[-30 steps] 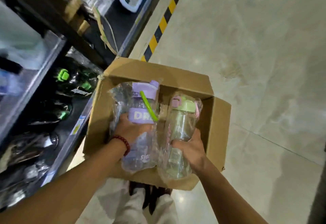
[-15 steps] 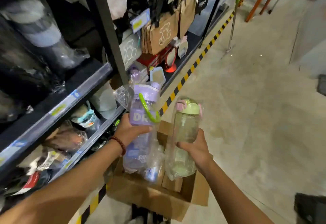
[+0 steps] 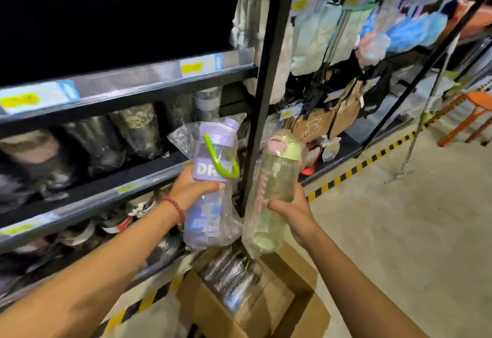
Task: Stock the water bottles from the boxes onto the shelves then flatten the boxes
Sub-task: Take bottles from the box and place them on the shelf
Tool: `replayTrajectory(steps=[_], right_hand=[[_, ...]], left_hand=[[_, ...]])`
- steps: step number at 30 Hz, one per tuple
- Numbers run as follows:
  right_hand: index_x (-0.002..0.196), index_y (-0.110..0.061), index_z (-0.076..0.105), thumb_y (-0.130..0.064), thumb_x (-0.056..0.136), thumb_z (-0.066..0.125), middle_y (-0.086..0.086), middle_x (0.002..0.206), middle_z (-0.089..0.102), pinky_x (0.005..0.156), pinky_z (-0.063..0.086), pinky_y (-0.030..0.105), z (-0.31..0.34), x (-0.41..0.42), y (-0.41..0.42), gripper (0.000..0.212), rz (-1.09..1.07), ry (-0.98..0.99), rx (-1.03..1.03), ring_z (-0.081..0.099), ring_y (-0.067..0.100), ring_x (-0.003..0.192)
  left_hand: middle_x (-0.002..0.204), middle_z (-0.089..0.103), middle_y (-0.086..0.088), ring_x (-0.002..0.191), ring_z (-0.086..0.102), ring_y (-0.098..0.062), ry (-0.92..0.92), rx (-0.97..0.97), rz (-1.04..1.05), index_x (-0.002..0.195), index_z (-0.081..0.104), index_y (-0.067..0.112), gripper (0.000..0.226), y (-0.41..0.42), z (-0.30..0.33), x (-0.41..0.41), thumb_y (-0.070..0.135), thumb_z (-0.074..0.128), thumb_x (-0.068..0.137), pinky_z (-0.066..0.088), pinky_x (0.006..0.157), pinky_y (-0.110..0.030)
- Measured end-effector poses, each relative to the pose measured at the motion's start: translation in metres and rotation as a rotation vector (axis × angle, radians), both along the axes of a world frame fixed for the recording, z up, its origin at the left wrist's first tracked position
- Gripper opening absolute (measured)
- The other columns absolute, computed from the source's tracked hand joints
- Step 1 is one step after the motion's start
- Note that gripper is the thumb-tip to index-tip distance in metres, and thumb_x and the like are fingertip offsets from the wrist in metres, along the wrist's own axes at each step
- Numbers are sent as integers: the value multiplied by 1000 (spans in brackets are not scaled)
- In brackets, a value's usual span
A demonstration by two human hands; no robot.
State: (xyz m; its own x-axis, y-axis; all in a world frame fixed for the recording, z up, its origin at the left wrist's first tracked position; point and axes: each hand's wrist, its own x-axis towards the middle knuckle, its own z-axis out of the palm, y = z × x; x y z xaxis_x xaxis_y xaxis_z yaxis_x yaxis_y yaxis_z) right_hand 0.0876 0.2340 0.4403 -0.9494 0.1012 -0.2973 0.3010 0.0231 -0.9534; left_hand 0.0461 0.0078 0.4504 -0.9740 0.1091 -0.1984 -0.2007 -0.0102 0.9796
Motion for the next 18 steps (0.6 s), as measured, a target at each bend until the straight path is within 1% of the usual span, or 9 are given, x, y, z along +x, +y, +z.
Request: replayTrajectory(steps=[1, 4, 7, 9, 12, 14, 15, 16, 18], right_hand=[[126, -24, 43, -12, 60, 75, -2, 109, 62, 80, 53, 34, 6, -2, -7, 74, 55, 14, -8, 62, 15, 99], [124, -23, 45, -12, 64, 76, 1, 110, 63, 73, 51, 29, 18, -5, -36, 68, 204, 32, -12, 63, 15, 97], [123, -18, 44, -5, 72, 75, 4, 108, 62, 72, 50, 29, 22, -6, -74, 61, 310, 53, 3, 62, 16, 96], [121, -19, 42, -3, 77, 72, 2, 106, 61, 76, 51, 32, 22, -6, -101, 55, 373, 53, 10, 62, 16, 96], [123, -17, 44, -7, 72, 76, 4, 108, 63, 85, 52, 39, 23, -2, -143, 61, 465, 32, 16, 63, 21, 99], [121, -13, 45, -9, 65, 79, 7, 109, 64, 80, 52, 34, 21, 1, -171, 66, 531, 29, 19, 63, 24, 100], [119, -12, 47, -7, 65, 79, 7, 106, 64, 76, 52, 30, 20, 3, -184, 63, 562, 22, 23, 64, 21, 97], [115, -12, 49, -2, 69, 77, 4, 101, 64, 71, 51, 25, 21, 6, -198, 55, 587, 21, 34, 65, 15, 91], [98, -18, 53, 8, 76, 69, -3, 87, 64, 62, 50, 17, 19, 11, -223, 38, 639, 20, 54, 63, 2, 74]], left_hand=[[75, 72, 6, 70, 67, -10, 10, 4, 31, 85, 66, 16, 55, -10, 7, 9, 31, 78, 33, 55, 68, -24], [78, 72, 1, 74, 66, -17, 42, -7, 139, 85, 67, 13, 54, -49, 19, 33, 31, 79, 35, 54, 73, -31], [80, 72, -2, 78, 66, -21, 60, -18, 267, 84, 67, 13, 53, -86, 26, 60, 30, 79, 36, 53, 76, -35], [86, 71, -7, 84, 66, -26, 70, -26, 346, 86, 67, 12, 54, -109, 29, 78, 30, 80, 37, 53, 80, -39], [87, 72, -6, 86, 66, -26, 73, -51, 442, 88, 68, 13, 55, -144, 27, 106, 31, 80, 37, 51, 84, -40], [94, 72, -8, 92, 66, -26, 61, -84, 513, 92, 68, 13, 61, -169, 23, 124, 33, 81, 36, 51, 88, -41], [99, 71, -10, 96, 66, -27, 53, -93, 543, 95, 67, 13, 64, -181, 20, 132, 33, 81, 36, 51, 90, -42], [101, 71, -11, 98, 65, -27, 50, -92, 568, 97, 67, 14, 65, -193, 18, 140, 33, 81, 37, 51, 91, -42], [97, 71, -8, 94, 66, -25, 36, -85, 608, 94, 67, 15, 62, -215, 15, 152, 33, 81, 36, 52, 86, -39]])
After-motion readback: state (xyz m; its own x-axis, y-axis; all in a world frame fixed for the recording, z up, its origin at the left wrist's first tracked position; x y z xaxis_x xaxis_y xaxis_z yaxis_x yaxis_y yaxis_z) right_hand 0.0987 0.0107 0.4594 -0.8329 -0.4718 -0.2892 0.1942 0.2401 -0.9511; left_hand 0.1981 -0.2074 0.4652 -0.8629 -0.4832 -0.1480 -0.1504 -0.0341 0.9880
